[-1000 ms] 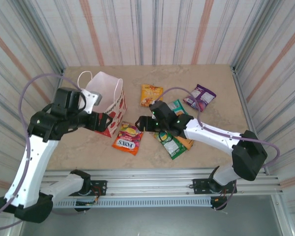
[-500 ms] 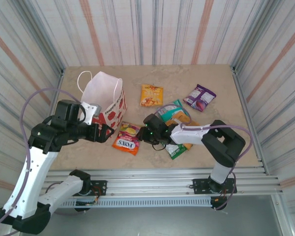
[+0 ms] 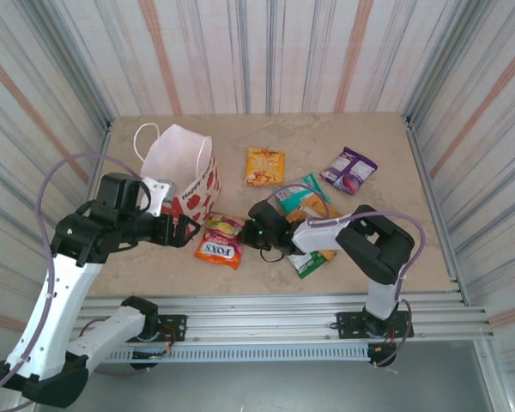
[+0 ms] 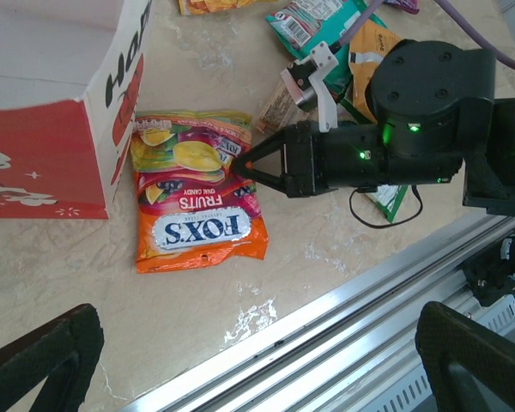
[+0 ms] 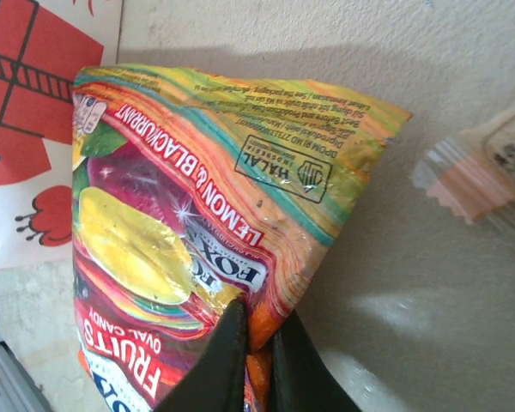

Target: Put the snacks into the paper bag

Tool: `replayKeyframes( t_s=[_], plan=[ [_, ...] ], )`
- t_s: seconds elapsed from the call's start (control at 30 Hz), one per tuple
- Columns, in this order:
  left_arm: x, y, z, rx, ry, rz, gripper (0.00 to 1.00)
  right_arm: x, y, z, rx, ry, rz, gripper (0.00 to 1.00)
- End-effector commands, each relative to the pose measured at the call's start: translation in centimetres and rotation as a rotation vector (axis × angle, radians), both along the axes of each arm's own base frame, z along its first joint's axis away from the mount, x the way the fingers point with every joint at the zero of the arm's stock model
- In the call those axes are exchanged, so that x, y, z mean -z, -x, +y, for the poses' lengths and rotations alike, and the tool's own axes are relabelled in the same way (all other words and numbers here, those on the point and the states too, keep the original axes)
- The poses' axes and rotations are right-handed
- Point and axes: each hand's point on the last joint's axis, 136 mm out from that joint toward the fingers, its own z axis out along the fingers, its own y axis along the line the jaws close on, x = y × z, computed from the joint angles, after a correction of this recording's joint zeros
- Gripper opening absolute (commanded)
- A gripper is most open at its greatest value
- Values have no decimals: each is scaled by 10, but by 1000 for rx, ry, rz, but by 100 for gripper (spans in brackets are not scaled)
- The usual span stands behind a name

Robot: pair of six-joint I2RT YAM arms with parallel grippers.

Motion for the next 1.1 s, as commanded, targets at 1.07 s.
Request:
replayKeyframes(
  t_s=[1.07],
  plan=[
    [-43,-1,-57,301,328,-321,84,-291,49,-94,-731,-225,-1059,0]
  ],
)
